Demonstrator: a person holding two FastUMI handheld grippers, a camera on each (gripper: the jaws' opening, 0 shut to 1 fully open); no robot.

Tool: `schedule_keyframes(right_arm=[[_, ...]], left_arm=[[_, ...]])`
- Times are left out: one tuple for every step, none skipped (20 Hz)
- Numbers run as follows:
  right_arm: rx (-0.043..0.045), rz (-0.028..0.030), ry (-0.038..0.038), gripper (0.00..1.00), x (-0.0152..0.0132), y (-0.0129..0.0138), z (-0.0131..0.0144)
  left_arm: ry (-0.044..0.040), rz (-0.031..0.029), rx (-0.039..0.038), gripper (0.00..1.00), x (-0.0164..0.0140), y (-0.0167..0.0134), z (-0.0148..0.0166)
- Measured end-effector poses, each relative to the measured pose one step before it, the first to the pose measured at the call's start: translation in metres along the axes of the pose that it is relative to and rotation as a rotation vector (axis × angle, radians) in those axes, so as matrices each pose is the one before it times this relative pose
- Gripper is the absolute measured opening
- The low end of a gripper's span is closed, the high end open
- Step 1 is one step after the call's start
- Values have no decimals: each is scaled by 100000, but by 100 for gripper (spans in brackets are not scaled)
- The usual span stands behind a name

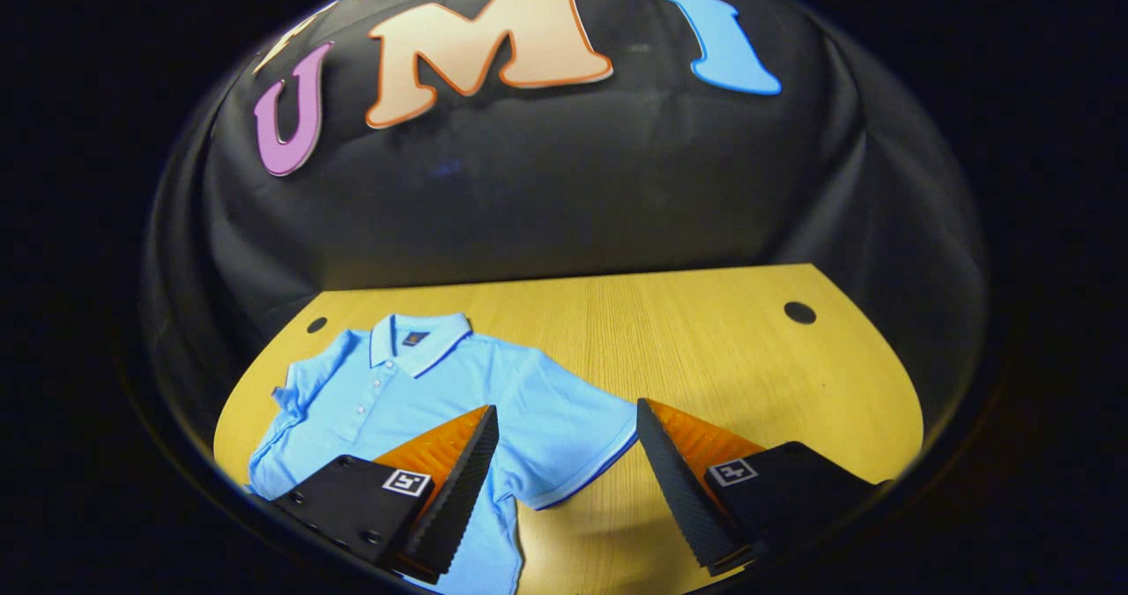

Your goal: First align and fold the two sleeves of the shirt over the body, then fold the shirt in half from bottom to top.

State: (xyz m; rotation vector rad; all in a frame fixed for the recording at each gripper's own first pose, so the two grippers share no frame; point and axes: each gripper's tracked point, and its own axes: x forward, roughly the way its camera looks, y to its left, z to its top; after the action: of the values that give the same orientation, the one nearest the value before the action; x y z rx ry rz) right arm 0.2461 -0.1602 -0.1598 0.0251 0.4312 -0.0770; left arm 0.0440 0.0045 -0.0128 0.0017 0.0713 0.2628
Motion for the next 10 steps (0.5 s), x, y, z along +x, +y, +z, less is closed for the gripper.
schedule_keyframes(right_arm=[[520,-45,1525,93,1173,-227,-509],[30,-559,717,94,1130,-394,-224],[-540,-1057,1084,93,880,-403,-212],[-783,-1032,788,98,871,-513,-199],[-841,-1143,510,93,625,-489,-116],[-203,-463,816,98,731,-433,-218],[403,289,1204,93,324,89,-339],[281,381,1227,98,392,-87,-350],[-308,-340,992,98,533,-269,-379],[-122,-371,871,93,208,-270,-284]], left_arm=[[904,644,-784,95,-22,58,-245],[621,1324,-959,95,65,32,-272],[387,917,-1347,95,-12,30,-188],[380,309,-1606,95,-121,-52,-347],[482,164,-1482,95,-12,-266,-196],[609,115,-1043,95,57,-198,-331],[513,473,-424,95,-7,-223,-293],[450,597,233,95,45,-17,-149],[370,692,545,95,70,96,-157],[289,456,726,95,23,-45,-129]])
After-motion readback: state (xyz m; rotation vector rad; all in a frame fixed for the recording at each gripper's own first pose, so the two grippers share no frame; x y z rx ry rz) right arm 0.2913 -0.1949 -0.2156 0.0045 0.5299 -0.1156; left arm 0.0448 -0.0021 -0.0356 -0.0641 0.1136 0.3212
